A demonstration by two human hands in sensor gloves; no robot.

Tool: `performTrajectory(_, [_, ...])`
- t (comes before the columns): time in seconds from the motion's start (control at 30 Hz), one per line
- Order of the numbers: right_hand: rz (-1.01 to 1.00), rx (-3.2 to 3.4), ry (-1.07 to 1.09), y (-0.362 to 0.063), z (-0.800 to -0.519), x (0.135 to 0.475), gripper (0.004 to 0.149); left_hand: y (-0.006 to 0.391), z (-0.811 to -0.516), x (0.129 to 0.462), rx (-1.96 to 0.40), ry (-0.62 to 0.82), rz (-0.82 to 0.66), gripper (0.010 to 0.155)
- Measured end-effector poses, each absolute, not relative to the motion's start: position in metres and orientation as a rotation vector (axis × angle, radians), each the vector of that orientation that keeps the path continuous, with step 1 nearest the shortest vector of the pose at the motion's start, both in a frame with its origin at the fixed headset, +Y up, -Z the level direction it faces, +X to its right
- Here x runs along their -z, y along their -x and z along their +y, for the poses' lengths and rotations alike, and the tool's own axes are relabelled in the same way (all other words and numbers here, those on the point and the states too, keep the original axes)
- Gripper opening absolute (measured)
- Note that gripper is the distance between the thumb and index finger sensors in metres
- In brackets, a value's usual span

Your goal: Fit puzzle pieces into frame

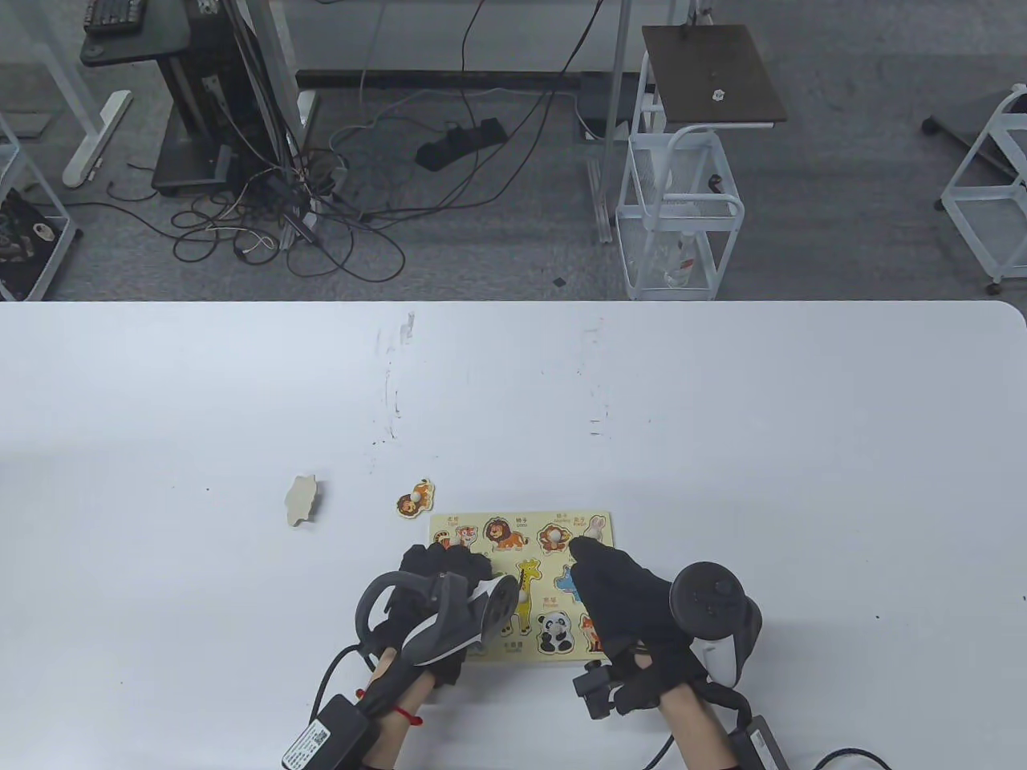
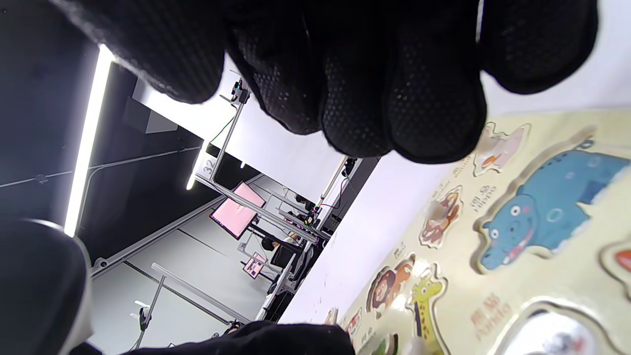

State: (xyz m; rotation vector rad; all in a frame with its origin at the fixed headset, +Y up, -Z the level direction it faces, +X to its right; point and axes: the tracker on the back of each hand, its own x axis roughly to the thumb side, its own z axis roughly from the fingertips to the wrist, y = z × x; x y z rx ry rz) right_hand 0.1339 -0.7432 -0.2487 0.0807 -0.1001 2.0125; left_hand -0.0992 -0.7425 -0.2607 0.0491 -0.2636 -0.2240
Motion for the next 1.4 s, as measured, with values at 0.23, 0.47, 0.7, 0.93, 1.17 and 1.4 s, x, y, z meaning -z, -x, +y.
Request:
performTrajectory(0.23, [-0.098,-2.021,-0.088,-0.1329,-0.7428,0.2483,0.058,0.0999,-0.7412,0.2614,0.226,-0.047,-0.254,0.044])
performTrajectory(0.47, [-0.093,-2.026,-0.089,-0.1320,-0.7425,0.2481,0.058,0.1015,-0.7420,0.2630,0.206,-0.035,-0.252,0.043])
performTrajectory(0.7, [-0.091,-2.030,-0.090,-0.1317,-0.7425,0.2480,0.058,0.1021,-0.7424,0.2638,0.188,-0.038,-0.257,0.044])
performTrajectory(0.93, [-0.085,-2.040,-0.092,-0.1309,-0.7426,0.2481,0.058,0.1029,-0.7423,0.2639,0.190,-0.039,-0.253,0.044])
performTrajectory(1.17, [-0.084,-2.046,-0.096,-0.1297,-0.7423,0.2479,0.058,0.1043,-0.7438,0.2650,0.206,-0.022,-0.243,0.046])
performTrajectory(1.4, [-0.083,-2.046,-0.093,-0.1293,-0.7419,0.2477,0.058,0.1046,-0.7443,0.2656,0.203,-0.020,-0.241,0.046])
